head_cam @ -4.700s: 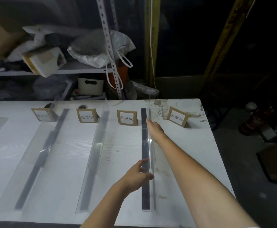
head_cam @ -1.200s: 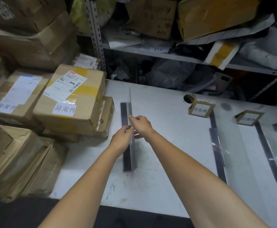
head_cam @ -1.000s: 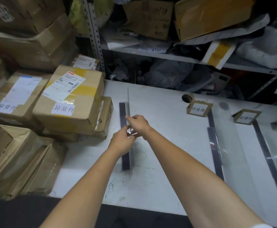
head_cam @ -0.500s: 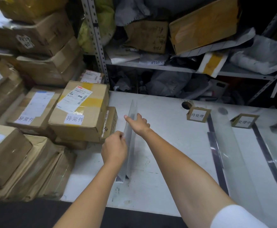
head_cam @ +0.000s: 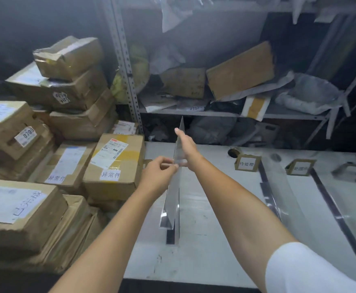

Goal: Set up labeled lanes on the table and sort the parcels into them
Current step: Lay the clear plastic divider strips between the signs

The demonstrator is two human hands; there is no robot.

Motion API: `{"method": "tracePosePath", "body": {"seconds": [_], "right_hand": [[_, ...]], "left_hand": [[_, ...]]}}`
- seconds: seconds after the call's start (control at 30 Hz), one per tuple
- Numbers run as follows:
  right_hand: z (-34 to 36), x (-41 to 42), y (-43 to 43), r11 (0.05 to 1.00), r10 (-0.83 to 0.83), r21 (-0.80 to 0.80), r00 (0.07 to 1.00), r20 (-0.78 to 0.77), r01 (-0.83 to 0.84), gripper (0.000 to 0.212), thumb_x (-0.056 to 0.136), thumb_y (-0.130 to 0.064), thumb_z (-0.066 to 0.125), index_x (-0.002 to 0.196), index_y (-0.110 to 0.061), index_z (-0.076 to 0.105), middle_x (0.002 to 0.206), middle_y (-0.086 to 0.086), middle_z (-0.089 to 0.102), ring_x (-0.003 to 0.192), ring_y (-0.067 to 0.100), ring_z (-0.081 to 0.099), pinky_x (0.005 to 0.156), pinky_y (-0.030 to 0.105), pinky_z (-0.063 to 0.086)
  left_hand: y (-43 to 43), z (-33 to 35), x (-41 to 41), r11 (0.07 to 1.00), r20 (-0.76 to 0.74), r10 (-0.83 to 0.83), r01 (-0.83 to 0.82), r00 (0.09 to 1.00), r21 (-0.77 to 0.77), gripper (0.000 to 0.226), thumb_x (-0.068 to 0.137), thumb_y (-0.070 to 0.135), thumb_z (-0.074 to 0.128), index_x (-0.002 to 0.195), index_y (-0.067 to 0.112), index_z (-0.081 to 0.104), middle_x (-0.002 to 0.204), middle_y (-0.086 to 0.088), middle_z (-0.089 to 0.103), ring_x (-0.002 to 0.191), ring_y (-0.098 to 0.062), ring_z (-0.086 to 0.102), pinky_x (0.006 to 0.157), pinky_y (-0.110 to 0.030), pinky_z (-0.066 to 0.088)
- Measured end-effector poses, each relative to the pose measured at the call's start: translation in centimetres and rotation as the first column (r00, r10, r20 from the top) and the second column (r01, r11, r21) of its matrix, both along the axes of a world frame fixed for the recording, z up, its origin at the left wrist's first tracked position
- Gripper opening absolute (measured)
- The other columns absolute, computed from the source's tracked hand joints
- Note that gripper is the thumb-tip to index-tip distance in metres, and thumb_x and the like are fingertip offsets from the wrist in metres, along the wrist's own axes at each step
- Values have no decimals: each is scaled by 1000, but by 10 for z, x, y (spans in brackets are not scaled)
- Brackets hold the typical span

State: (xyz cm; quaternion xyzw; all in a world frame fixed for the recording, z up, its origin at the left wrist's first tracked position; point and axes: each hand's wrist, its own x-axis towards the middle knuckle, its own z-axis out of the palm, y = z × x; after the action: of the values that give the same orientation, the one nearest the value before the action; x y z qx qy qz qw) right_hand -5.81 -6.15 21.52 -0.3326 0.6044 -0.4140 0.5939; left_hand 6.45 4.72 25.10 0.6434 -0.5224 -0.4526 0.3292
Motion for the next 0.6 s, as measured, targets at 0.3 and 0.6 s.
{"method": "tracePosePath", "body": {"seconds": [0.3, 0.6], "right_hand": [[77, -140, 33, 976, -203, -95, 978, -52, 197, 83, 82, -76, 56, 151, -35, 34, 158, -2, 34, 139, 33, 39, 101, 56, 45], [91, -349, 143, 900, -428, -116, 902, -53, 420, 74, 91, -68, 52, 152, -29, 37, 159, 3, 35, 142, 31, 38, 116, 53, 31]], "left_hand": [[9, 25, -92, 793, -418, -366, 514, 832, 328, 114, 49, 94, 65, 148, 47, 34, 162, 8, 25, 144, -33, 32, 110, -69, 30], [76, 38, -298, 634, -380, -632, 732, 676, 248, 111, 57, 83, 69, 151, 45, 26, 162, 1, 22, 143, -36, 32, 108, -60, 41]]}}
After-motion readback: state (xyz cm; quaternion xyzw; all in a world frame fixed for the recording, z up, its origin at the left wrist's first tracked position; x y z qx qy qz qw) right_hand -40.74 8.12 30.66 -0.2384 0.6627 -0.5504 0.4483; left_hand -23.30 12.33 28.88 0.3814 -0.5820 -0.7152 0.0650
